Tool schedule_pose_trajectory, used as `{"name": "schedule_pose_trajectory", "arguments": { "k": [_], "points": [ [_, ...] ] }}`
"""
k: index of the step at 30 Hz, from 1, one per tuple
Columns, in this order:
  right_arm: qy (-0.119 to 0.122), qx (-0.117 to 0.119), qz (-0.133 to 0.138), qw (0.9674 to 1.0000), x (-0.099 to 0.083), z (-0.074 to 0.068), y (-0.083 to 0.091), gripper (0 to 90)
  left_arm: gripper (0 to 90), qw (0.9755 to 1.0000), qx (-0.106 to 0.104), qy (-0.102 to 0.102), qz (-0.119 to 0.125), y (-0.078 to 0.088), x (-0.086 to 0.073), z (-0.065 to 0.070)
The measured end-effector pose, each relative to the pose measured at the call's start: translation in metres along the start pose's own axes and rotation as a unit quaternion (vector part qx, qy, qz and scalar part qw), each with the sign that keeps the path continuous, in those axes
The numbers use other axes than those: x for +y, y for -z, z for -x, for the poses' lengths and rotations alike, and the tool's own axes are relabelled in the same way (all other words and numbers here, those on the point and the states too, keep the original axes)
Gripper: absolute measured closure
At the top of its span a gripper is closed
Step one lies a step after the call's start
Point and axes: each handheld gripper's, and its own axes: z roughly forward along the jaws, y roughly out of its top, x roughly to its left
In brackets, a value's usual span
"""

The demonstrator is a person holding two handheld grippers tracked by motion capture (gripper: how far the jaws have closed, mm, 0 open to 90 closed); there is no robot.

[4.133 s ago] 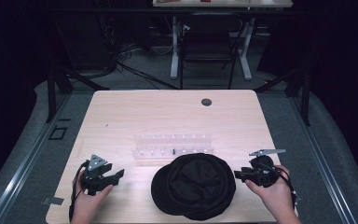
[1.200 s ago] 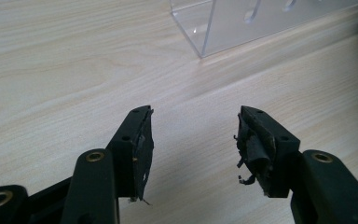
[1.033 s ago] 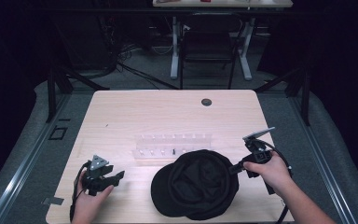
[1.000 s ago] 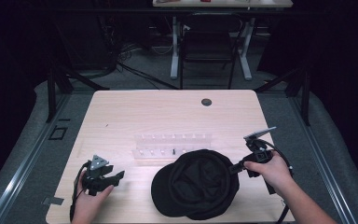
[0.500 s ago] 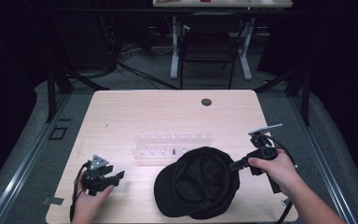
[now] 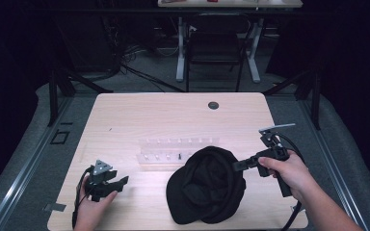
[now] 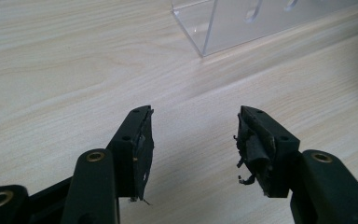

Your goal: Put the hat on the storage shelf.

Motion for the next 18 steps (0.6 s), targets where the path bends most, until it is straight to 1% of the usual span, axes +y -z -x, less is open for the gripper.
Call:
{"name": "schedule_pose_trajectory", "arguments": {
  "k": [1, 4, 7, 9, 11, 12, 13, 18],
  "points": [
    [0.001, 0.002, 0.002, 1.0, 0.0, -0.002, 0.0, 88.1, 45.4, 1.0, 0.0, -0.001, 0.0, 0.0, 0.0, 0.0],
    [0.01, 0.008, -0.003, 0.9999, 0.001, -0.006, 0.002, 88.1, 45.4, 1.0, 0.0, 0.0, -0.001, 0.0, 0.0, 0.0],
    [0.01, 0.011, -0.002, 0.9999, 0.001, -0.007, 0.003, 88.1, 45.4, 1.0, 0.0, 0.0, 0.0, 0.0, 0.0, 0.0],
    [0.007, 0.021, 0.001, 0.9997, 0.0, -0.008, 0.003, 88.2, 45.5, 1.0, 0.0, -0.001, 0.0, 0.0, 0.0, 0.0],
    [0.008, 0.024, 0.001, 0.9997, 0.0, -0.008, 0.004, 88.2, 45.4, 1.0, 0.0, 0.0, -0.001, 0.0, 0.0, 0.0],
    [0.008, 0.031, 0.005, 0.9995, 0.0, -0.009, 0.004, 88.2, 45.4, 1.0, 0.0, 0.0, -0.001, -0.001, 0.0, 0.0],
    [0.008, 0.031, 0.005, 0.9995, 0.0, -0.009, 0.004, 88.2, 45.5, 1.0, 0.0, 0.0, -0.001, -0.001, 0.0, 0.0],
    [0.014, 0.041, 0.013, 0.999, 0.001, -0.015, 0.01, 88.3, 45.5, 1.0, 0.0, 0.0, 0.0, -0.001, 0.0, 0.001]
  ]
}}
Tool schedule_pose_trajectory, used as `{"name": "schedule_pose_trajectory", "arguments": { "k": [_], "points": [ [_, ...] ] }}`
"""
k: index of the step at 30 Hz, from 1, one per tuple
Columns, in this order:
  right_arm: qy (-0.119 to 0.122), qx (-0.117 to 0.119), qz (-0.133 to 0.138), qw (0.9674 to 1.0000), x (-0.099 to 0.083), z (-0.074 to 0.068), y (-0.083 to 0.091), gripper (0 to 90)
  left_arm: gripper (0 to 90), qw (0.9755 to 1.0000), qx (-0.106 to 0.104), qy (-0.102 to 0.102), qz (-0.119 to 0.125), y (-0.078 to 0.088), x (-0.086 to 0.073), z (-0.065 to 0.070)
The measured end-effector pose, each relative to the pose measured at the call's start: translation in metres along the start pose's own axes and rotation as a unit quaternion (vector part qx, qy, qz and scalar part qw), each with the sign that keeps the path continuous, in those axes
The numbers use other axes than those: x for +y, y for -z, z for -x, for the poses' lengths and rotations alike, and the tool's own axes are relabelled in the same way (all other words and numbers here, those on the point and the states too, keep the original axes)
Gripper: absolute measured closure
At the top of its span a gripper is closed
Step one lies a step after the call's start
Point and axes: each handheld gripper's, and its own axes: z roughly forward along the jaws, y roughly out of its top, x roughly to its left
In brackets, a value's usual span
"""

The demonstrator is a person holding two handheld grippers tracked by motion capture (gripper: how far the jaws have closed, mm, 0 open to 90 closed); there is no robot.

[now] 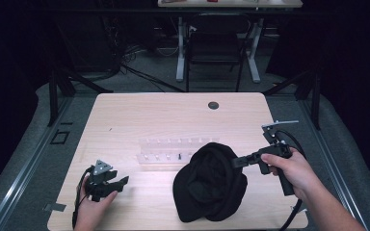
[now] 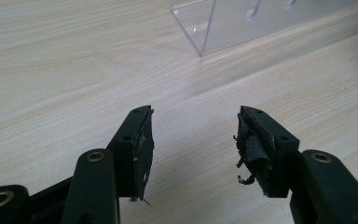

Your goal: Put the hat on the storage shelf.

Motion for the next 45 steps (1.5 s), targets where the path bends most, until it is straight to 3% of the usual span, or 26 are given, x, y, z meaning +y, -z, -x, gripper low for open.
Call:
{"name": "schedule_pose_trajectory", "arguments": {
  "k": [10, 14, 20, 25, 26, 45],
  "points": [
    [0.026, 0.011, 0.032, 0.9991, 0.004, -0.02, 0.02, 88.3, 45.6, 1.0, 0.0, -0.001, -0.002, 0.0, 0.0, 0.0],
    [0.036, 0.004, 0.045, 0.9983, 0.005, -0.024, 0.027, 88.3, 45.5, 1.0, 0.0, -0.001, -0.002, 0.0, 0.0, 0.0],
    [0.043, -0.009, 0.084, 0.9955, 0.008, -0.029, 0.048, 88.3, 44.9, 1.0, -0.005, -0.003, 0.0, 0.0, 0.0, 0.001],
    [0.04, -0.006, 0.107, 0.9935, 0.009, -0.029, 0.057, 88.2, 44.2, 1.0, -0.006, -0.005, -0.002, 0.0, 0.0, 0.001],
    [0.047, -0.002, 0.118, 0.9919, 0.01, -0.029, 0.06, 88.2, 43.7, 1.0, -0.006, -0.006, -0.002, -0.001, 0.0, 0.001],
    [0.055, 0.013, 0.153, 0.9866, 0.025, -0.048, 0.068, 88.2, 42.9, 1.0, -0.005, -0.004, -0.003, -0.001, 0.0, 0.001]
  ]
}}
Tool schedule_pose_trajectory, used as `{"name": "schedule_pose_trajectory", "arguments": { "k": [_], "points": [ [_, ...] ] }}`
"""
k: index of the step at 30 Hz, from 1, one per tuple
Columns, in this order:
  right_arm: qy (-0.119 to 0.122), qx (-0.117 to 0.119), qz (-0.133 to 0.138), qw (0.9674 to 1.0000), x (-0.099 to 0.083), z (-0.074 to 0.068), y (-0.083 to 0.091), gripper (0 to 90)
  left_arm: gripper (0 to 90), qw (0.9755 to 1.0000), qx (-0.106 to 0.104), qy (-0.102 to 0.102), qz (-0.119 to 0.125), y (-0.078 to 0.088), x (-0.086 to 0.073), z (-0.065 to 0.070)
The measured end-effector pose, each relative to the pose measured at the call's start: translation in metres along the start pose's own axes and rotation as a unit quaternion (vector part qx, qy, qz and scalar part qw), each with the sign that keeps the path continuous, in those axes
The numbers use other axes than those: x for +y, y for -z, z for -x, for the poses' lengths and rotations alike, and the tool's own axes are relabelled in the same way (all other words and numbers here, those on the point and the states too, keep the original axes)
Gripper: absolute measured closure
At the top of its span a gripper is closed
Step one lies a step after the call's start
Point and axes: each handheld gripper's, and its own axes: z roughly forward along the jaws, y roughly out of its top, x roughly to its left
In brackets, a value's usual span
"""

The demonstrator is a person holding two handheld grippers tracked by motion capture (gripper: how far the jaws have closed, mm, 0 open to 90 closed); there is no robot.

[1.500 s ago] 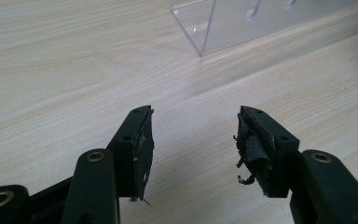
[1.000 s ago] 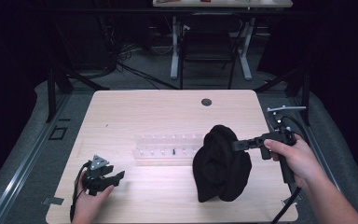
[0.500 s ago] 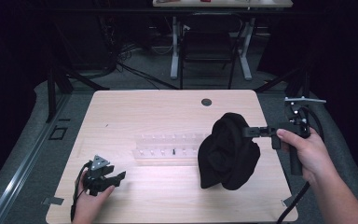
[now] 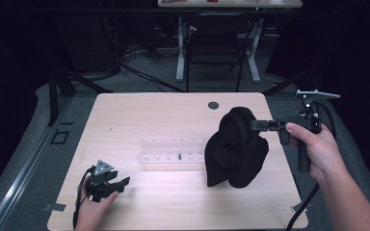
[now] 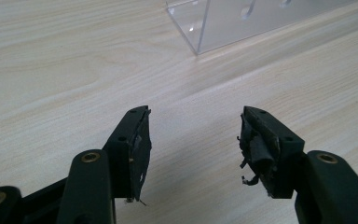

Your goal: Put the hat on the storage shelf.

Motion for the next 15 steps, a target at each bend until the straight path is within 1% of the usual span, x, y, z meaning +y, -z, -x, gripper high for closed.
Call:
{"name": "schedule_pose_trajectory", "arguments": {
  "k": [3, 4, 5, 7, 10, 14, 15],
  "points": [
    [0.003, 0.003, 0.007, 1.0, 0.003, -0.006, 0.0, 88.2, 43.0, 1.0, -0.001, 0.0, 0.0, 0.0, 0.0, 0.0],
    [0.003, 0.003, 0.007, 1.0, 0.003, -0.006, 0.0, 88.2, 43.0, 1.0, -0.001, 0.0, 0.0, 0.0, 0.0, 0.0],
    [0.01, 0.004, 0.004, 0.9999, 0.006, -0.008, 0.001, 88.2, 43.0, 1.0, -0.001, 0.0, -0.001, 0.0, 0.0, 0.0],
    [0.014, 0.004, 0.005, 0.9999, 0.008, -0.011, 0.002, 88.2, 43.0, 1.0, -0.001, 0.002, -0.001, 0.0, 0.0, 0.0],
    [0.013, 0.004, 0.013, 0.9998, 0.013, -0.015, 0.001, 88.2, 43.1, 1.0, -0.002, 0.001, 0.0, 0.0, 0.0, 0.0],
    [0.015, 0.001, 0.013, 0.9998, 0.017, -0.016, -0.002, 88.3, 43.0, 1.0, -0.002, 0.001, 0.0, 0.0, 0.0, 0.0],
    [0.012, 0.003, 0.017, 0.9998, 0.018, -0.016, -0.004, 88.3, 43.0, 1.0, -0.003, 0.002, 0.0, 0.0, 0.0, 0.0]
  ]
}}
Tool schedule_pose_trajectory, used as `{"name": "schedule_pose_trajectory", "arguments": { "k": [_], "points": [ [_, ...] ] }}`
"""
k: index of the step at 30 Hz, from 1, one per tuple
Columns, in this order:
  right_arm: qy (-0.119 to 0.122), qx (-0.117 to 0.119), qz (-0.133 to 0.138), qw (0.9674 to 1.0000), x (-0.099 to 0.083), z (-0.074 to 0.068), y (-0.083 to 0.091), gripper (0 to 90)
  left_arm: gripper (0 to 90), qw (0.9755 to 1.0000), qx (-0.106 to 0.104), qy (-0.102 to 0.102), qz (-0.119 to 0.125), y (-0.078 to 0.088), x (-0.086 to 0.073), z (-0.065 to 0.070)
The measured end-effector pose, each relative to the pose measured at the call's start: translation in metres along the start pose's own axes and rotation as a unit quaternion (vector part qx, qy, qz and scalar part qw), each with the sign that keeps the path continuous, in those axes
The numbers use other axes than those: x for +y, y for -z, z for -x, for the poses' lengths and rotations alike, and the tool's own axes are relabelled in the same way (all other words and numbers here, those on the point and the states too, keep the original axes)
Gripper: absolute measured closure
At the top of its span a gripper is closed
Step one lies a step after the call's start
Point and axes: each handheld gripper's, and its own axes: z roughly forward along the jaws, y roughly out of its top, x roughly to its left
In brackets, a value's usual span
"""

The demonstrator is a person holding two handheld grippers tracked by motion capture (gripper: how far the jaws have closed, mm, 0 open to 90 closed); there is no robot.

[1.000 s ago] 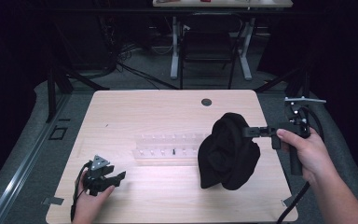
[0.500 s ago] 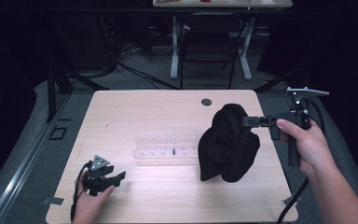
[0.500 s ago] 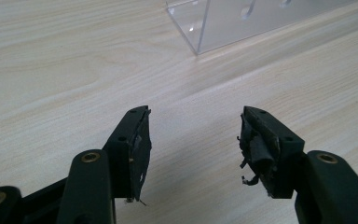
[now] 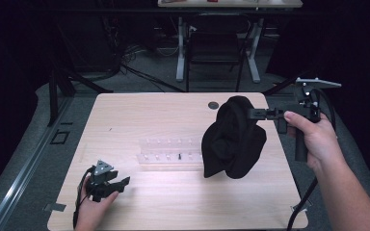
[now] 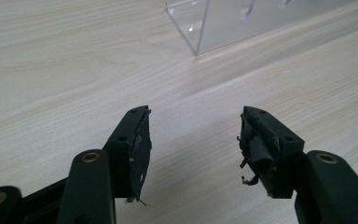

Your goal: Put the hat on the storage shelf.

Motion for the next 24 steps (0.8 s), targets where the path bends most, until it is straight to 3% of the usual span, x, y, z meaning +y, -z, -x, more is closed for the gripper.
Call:
{"name": "schedule_pose_trajectory", "arguments": {
  "k": [24],
  "points": [
    [-0.017, -0.012, 0.021, 0.9996, 0.03, 0.002, -0.028, 88.4, 44.0, 1.0, 0.0, -0.002, 0.0, -0.001, 0.001, -0.002]
  ]
}}
